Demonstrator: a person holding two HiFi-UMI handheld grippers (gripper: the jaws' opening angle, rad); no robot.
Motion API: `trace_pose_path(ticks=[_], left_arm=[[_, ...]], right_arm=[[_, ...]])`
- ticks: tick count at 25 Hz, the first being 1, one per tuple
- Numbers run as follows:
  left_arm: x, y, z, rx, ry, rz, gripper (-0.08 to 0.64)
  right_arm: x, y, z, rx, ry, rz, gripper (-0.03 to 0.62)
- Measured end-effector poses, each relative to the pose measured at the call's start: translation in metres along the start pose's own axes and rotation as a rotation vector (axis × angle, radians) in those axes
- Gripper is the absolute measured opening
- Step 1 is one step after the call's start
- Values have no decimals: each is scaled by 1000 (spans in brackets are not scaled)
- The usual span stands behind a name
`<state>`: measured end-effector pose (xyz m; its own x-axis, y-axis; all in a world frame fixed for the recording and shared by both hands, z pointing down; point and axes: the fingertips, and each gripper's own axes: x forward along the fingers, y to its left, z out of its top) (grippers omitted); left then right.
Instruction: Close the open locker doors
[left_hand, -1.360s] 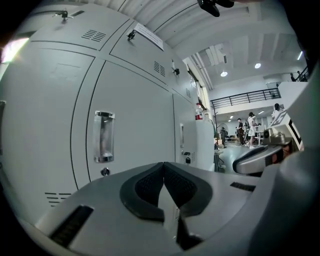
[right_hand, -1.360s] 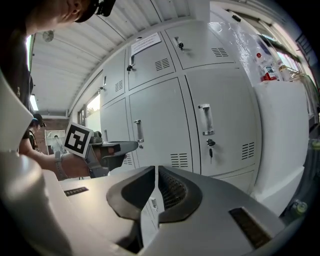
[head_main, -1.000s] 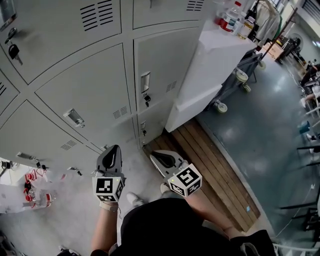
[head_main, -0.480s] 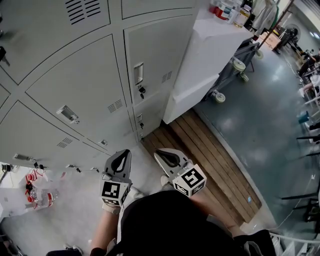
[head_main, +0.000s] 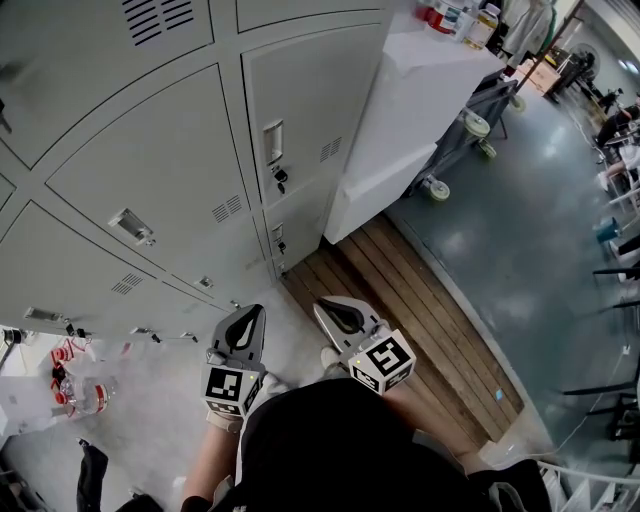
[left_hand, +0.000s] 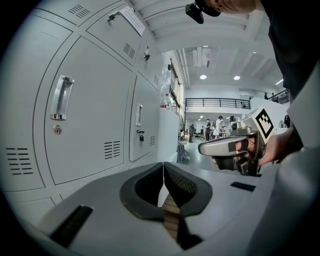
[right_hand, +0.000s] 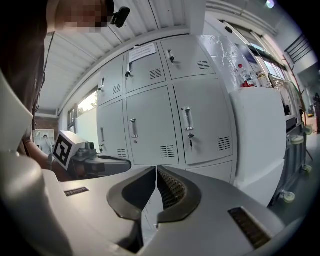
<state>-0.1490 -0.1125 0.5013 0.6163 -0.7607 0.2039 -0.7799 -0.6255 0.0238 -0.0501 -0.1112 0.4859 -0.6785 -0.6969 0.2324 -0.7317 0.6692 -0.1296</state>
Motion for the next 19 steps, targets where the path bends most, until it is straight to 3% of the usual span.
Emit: trace_pose_path(ticks=[19], left_arm=[[-13, 3, -20, -25, 71, 88, 21]], right_arm=[[8, 8, -5, 1, 24, 66, 38]])
